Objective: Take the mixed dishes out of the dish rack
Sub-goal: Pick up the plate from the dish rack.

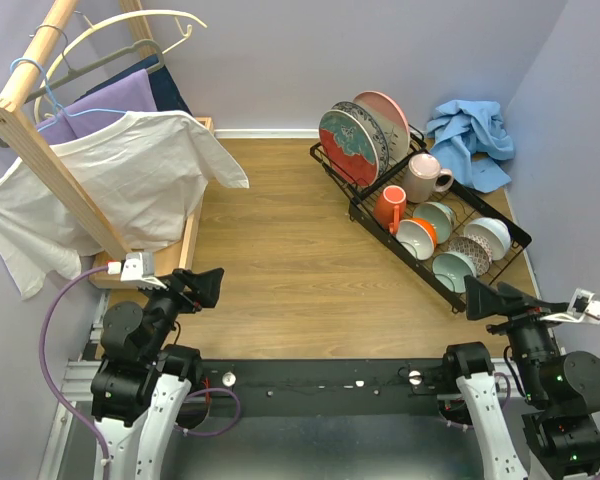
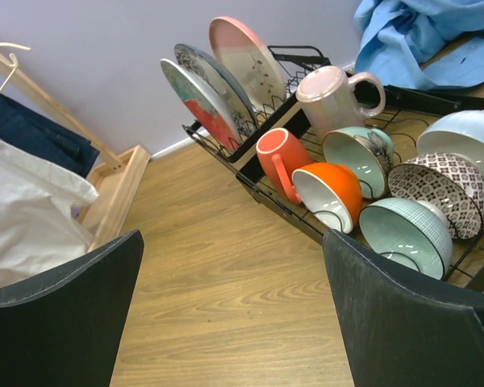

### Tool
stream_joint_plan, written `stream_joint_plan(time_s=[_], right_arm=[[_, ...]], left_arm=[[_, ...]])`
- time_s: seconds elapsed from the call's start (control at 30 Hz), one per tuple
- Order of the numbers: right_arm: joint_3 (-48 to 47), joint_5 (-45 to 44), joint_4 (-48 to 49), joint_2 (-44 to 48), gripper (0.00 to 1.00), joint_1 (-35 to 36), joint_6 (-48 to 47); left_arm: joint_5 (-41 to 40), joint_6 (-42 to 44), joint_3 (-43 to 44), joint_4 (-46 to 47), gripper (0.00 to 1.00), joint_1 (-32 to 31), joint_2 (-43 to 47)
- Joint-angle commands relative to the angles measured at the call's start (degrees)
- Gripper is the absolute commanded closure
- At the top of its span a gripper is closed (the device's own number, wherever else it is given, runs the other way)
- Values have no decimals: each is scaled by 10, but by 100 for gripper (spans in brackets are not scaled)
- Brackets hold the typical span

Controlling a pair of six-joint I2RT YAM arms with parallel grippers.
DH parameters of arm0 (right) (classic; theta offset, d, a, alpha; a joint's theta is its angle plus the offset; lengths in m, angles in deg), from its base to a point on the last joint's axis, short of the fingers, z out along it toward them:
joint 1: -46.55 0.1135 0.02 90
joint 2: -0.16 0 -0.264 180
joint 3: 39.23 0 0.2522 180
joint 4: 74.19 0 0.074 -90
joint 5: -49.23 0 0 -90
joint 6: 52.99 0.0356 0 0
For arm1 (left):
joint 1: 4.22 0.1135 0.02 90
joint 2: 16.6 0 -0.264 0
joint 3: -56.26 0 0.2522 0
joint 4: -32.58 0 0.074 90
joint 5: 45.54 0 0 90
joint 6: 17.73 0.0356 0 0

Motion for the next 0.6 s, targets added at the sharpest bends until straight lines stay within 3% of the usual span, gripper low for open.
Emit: stream_joint_plan(time_s=[0.0,0.13,0.4,0.57], right_arm=[[-1,47,-20,2,0,-3,6],[9,72,-10,2,0,-2,9],[39,38,49,-33,0,-2,5],[47,70,104,-133,0,-2,-73]], left_arm=[[-10,-6,-10,17,1,3,3],[1,-5,-16,29,1,3,-14],[34,22,-12,70,1,3,-72],[62,-1,-17,115,1,3,-127]])
